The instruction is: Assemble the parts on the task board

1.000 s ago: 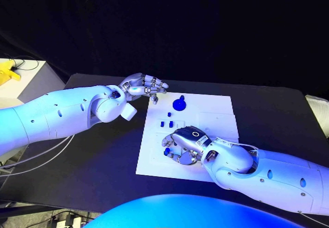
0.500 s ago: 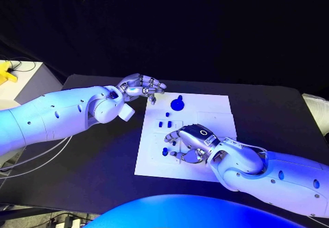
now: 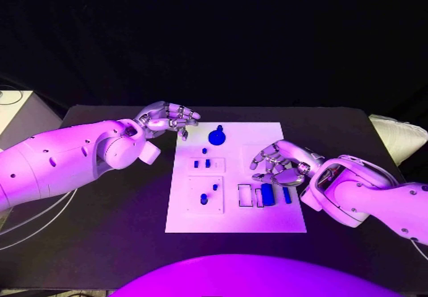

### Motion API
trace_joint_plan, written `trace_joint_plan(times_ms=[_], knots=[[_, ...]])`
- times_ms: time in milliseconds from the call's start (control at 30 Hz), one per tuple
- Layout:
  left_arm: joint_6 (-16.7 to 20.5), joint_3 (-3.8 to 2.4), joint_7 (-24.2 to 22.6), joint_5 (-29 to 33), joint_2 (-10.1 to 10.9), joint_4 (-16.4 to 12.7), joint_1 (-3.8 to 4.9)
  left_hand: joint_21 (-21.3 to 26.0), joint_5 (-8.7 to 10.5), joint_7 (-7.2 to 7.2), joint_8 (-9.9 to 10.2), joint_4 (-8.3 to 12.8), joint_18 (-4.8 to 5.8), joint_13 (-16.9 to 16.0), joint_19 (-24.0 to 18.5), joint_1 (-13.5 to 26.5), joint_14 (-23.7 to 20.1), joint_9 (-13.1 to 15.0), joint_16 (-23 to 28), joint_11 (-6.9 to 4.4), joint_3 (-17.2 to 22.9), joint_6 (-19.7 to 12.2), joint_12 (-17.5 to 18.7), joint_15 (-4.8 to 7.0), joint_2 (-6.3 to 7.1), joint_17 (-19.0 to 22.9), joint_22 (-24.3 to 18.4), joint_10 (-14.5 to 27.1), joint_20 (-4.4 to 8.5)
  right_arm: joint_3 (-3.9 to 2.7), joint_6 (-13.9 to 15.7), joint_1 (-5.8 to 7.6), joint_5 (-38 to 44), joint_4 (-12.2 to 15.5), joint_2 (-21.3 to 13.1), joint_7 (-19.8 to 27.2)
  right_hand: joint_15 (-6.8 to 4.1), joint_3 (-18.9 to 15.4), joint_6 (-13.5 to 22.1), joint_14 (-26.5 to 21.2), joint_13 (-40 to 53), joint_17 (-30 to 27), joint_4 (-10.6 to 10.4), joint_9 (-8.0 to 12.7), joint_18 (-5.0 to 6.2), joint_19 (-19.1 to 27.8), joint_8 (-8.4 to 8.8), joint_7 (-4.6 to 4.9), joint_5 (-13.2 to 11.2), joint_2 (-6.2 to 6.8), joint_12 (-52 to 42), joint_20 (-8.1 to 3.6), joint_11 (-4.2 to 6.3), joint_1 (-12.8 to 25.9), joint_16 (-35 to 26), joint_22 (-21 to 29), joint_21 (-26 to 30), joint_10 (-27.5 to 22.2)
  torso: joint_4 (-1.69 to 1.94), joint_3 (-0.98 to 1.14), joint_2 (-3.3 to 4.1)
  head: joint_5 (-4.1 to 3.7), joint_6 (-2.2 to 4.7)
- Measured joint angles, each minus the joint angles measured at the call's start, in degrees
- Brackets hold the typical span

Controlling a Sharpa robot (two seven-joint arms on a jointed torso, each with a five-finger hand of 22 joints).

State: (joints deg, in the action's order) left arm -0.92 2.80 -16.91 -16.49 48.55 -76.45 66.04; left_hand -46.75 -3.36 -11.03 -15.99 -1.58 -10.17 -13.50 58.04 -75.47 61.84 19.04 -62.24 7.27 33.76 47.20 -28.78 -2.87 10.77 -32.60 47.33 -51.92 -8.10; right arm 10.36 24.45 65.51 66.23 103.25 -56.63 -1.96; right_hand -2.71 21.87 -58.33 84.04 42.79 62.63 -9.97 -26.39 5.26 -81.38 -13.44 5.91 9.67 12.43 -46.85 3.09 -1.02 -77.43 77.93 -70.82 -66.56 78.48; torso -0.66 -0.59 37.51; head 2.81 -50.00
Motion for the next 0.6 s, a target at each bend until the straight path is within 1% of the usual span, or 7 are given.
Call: trace_joint_plan(times_ms=[67,133,200,333,367,433,600], knots=[[0.00,0.00,0.00,0.02,0.03,-0.07,-0.10,0.00,0.00,0.00,0.00,0.00,0.00,0.00,0.00,0.00,0.00,0.00,0.00,0.00,0.00,0.00,0.00,0.00,0.00,0.00,0.00,0.00,0.00,0.04,-1.79,0.24,-2.99,0.14,-2.05,-0.75,-0.21,-1.39,0.83,-0.01,19.65,5.66,-1.45,-1.59,0.00,-0.79,-1.46,-0.19,0.00,-0.98,-19.04,0.02,-0.01,0.98,2.90,-1.90,-2.01,1.14,-0.04,-0.03,-0.12,-0.79,0.00],[0.00,0.00,0.00,0.04,0.12,-0.18,-0.29,0.00,0.00,0.00,0.00,0.00,0.00,0.00,0.00,0.00,0.00,0.00,0.00,0.00,0.00,0.00,0.00,0.00,0.00,0.00,0.00,0.00,0.00,0.15,-3.64,0.39,-5.74,0.36,-4.08,-1.94,-0.20,-2.24,1.43,-0.01,29.61,9.90,-3.29,-2.74,-0.59,-1.59,-2.53,-0.07,0.62,-1.36,-29.13,0.03,0.03,2.12,4.99,-3.70,-4.01,3.10,-0.10,-0.07,-0.24,-1.64,0.00],[0.00,0.00,-0.01,0.06,0.22,-0.28,-0.51,0.00,0.00,0.00,0.00,0.00,0.00,0.00,0.00,0.00,0.00,0.00,0.00,0.00,0.00,0.00,0.00,0.00,0.00,0.00,0.00,0.00,0.00,0.28,-5.11,0.47,-7.62,0.81,-5.84,-3.28,-0.20,-2.96,1.59,-0.02,31.82,11.96,-4.91,-3.30,-0.88,-2.23,-2.74,-0.05,1.55,-1.44,-33.17,0.10,-0.05,3.46,6.36,-4.10,-5.77,4.82,-0.19,-0.10,-0.34,-2.22,0.00],[0.01,0.00,-0.02,0.11,0.29,-0.32,-0.85,0.00,0.00,0.00,0.00,0.00,0.00,0.00,0.00,0.00,0.00,0.00,0.00,0.00,0.00,0.00,0.00,0.00,0.00,0.01,0.00,0.00,0.00,0.64,-6.84,0.55,-9.01,1.90,-8.87,-6.11,-0.20,-4.49,1.73,-0.01,32.17,12.33,-6.57,-3.84,-0.88,-2.33,-3.17,0.08,2.57,-1.65,-35.89,0.11,-0.18,6.39,7.52,-4.13,-7.87,5.35,-0.39,-0.10,-0.53,-3.02,0.00],[0.01,0.00,-0.02,0.12,0.30,-0.33,-0.91,0.00,0.00,0.00,0.00,0.00,0.01,0.00,0.00,0.00,0.00,0.00,0.00,0.00,0.00,0.00,0.00,0.00,0.00,0.01,0.00,0.00,0.00,0.77,-7.06,0.55,-9.03,2.20,-9.38,-6.84,-0.20,-4.85,1.75,-0.02,32.17,12.33,-6.69,-3.93,-0.88,-2.33,-3.17,0.09,3.11,-1.73,-36.04,0.11,-0.18,7.13,7.71,-4.13,-8.15,5.35,-0.43,-0.10,-0.59,-3.12,0.00],[0.02,0.00,-0.03,0.15,0.31,-0.35,-1.03,0.00,0.00,0.00,0.00,0.00,0.00,0.00,0.00,0.00,0.00,0.00,0.00,0.00,0.00,0.00,0.00,0.00,0.00,0.01,0.00,0.00,0.00,1.02,-7.43,0.50,-8.80,3.04,-10.13,-8.57,-0.19,-6.17,1.78,-0.02,32.17,12.33,-6.66,-4.06,-1.77,-2.33,-3.17,0.11,4.08,-1.80,-36.80,0.11,-0.18,8.79,8.28,-4.13,-9.21,5.36,-0.50,-0.11,-0.70,-3.29,0.00],[0.02,0.00,-0.04,0.23,0.27,-0.36,-1.22,0.00,0.00,0.00,0.00,0.00,0.00,0.00,0.00,0.00,0.00,0.01,0.00,0.00,0.00,0.00,0.00,0.00,0.00,0.01,0.01,0.00,0.00,1.38,-7.47,0.00,-6.58,4.53,-10.14,-12.16,-0.19,-7.89,1.78,-0.02,32.16,12.33,-6.78,-4.14,-1.77,-2.33,-3.17,0.12,4.09,-1.88,-36.81,0.11,-0.18,10.18,8.51,-4.13,-9.90,5.36,-0.62,-0.17,-0.89,-3.47,0.00]])
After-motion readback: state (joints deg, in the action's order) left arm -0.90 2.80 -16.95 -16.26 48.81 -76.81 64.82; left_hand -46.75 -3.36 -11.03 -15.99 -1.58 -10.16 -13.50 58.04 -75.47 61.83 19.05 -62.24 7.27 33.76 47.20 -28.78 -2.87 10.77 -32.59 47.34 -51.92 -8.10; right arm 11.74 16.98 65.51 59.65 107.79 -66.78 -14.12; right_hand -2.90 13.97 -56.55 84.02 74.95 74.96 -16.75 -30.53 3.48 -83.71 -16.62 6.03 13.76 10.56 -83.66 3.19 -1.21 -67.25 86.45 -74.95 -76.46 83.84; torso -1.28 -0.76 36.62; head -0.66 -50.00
